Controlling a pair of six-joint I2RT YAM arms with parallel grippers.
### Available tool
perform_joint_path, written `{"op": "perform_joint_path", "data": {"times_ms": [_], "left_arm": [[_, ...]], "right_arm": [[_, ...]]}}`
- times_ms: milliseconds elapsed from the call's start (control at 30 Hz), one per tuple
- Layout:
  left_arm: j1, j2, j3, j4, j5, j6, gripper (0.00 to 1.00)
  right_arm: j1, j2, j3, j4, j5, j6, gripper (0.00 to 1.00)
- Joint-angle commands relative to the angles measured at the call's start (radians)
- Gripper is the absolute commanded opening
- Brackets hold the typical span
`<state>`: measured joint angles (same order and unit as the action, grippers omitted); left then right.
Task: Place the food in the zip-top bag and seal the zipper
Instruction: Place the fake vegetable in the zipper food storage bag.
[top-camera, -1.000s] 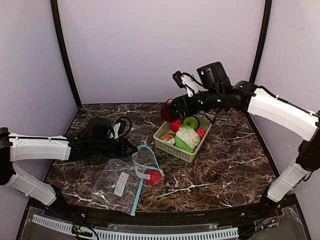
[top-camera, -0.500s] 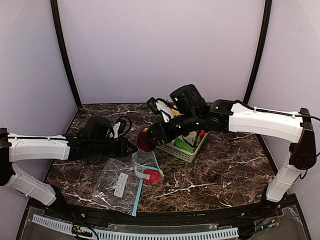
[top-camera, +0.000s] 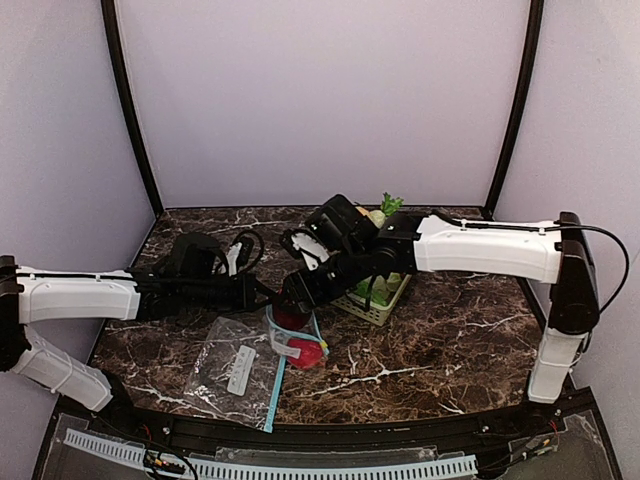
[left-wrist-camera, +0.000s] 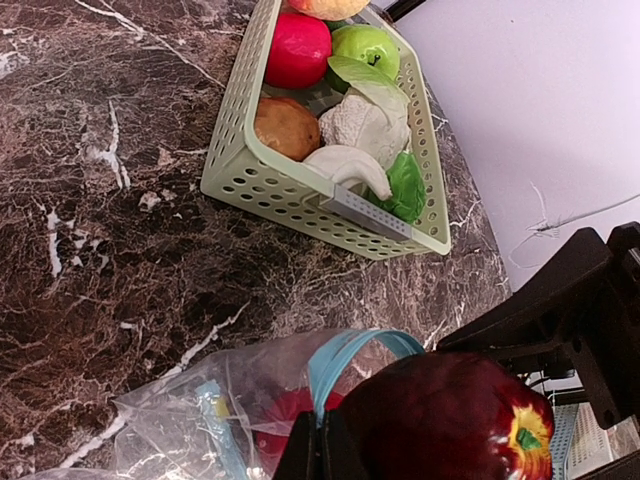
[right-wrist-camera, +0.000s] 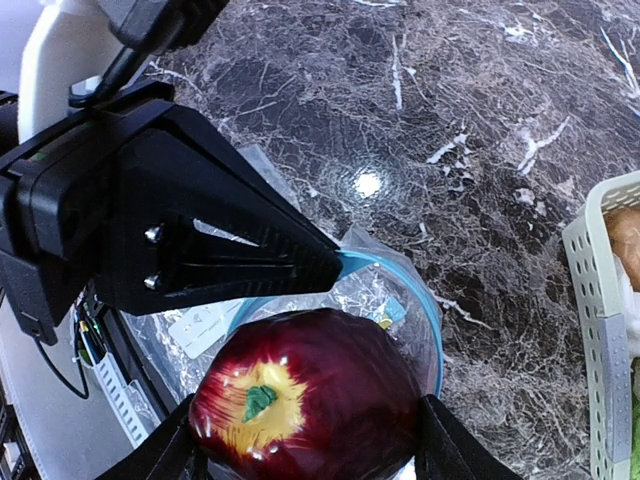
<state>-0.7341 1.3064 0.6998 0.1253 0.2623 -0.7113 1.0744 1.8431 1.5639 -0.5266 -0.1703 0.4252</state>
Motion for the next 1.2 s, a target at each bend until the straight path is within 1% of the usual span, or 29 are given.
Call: {"op": "perform_joint_path", "data": {"times_ms": [0, 100, 233, 333, 400, 500, 533, 567, 633, 700, 767, 900, 967, 1067, 1167], "left_arm": [[0.008, 0.007, -0.007, 0.025, 0.021, -0.007, 0.01], [0.01, 0.005, -0.008, 0.029, 0.024, -0.009, 0.01], [0.011, 0.008, -0.012, 0.03, 0.024, -0.01, 0.01], [0.012, 0.008, -0.019, 0.034, 0.023, -0.013, 0.01], [0.016, 0.004, -0.027, 0.037, 0.022, -0.014, 0.01], [0.02, 0.002, -0.032, 0.038, 0.024, -0.014, 0.01], [0.021, 0.001, -0.034, 0.038, 0.024, -0.013, 0.01], [0.021, 0.0, -0.034, 0.039, 0.026, -0.013, 0.01], [0.022, -0.001, -0.035, 0.039, 0.027, -0.013, 0.01], [0.023, -0.001, -0.036, 0.039, 0.028, -0.01, 0.01], [0.022, -0.002, -0.036, 0.039, 0.03, -0.01, 0.01], [0.023, -0.004, -0.036, 0.038, 0.031, -0.008, 0.01], [0.024, -0.004, -0.036, 0.039, 0.031, -0.007, 0.01], [0.024, -0.006, -0.037, 0.039, 0.036, -0.005, 0.01], [0.024, -0.009, -0.039, 0.038, 0.038, 0.002, 0.01]], "right_arm": [[0.018, 0.03, 0.042, -0.044, 0.075, 0.076, 0.47], [0.031, 0.059, 0.084, -0.076, 0.117, 0.11, 0.47], [0.045, 0.106, 0.144, -0.12, 0.148, 0.146, 0.5], [0.05, 0.121, 0.167, -0.148, 0.161, 0.16, 0.56], [0.05, 0.113, 0.16, -0.152, 0.166, 0.167, 0.64], [0.051, 0.087, 0.147, -0.152, 0.159, 0.167, 0.84], [0.054, 0.078, 0.143, -0.15, 0.161, 0.163, 0.88], [0.055, 0.069, 0.141, -0.15, 0.164, 0.161, 0.9], [0.062, 0.051, 0.137, -0.152, 0.167, 0.149, 0.91], [0.068, 0.034, 0.133, -0.152, 0.188, 0.141, 0.9], [0.072, 0.025, 0.131, -0.158, 0.196, 0.142, 0.86], [0.081, 0.024, 0.126, -0.175, 0.21, 0.148, 0.7], [0.082, 0.034, 0.126, -0.183, 0.21, 0.15, 0.65], [0.081, 0.057, 0.145, -0.198, 0.217, 0.148, 0.54], [0.082, 0.086, 0.177, -0.212, 0.212, 0.143, 0.51]]}}
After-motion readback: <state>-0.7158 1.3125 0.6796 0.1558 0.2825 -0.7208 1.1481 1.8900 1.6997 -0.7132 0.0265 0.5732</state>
